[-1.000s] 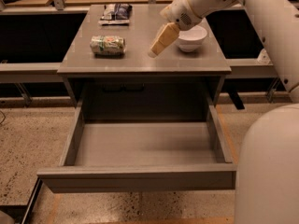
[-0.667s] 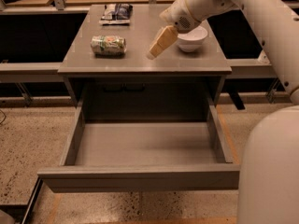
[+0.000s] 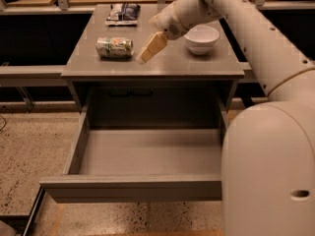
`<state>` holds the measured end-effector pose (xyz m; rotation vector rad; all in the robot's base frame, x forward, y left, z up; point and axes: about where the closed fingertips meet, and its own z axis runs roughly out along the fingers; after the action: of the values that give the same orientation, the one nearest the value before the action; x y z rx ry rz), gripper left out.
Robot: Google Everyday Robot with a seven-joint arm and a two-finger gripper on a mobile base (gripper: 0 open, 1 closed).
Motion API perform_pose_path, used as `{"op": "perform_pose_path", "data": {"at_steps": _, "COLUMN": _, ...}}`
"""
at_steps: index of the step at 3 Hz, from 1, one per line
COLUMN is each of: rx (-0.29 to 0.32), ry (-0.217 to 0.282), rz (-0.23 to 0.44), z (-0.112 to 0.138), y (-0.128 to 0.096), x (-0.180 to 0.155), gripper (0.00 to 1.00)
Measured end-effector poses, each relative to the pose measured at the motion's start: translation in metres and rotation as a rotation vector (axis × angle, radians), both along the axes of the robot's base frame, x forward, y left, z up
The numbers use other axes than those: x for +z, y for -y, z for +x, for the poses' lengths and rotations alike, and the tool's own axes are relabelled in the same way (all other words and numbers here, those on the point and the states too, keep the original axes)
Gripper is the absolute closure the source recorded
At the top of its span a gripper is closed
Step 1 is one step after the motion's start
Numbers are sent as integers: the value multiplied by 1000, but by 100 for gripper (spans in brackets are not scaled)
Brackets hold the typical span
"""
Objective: Place 7up can into top drawer
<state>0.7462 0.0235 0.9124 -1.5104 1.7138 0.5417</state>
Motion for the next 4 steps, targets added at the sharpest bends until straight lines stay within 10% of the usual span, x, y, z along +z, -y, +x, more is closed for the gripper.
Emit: {"op": "perform_pose_path", "data": {"at_steps": 4, "rx": 53, "ry": -35, "rz": 76, "z": 57, "y": -85, "x": -51, "gripper": 0}}
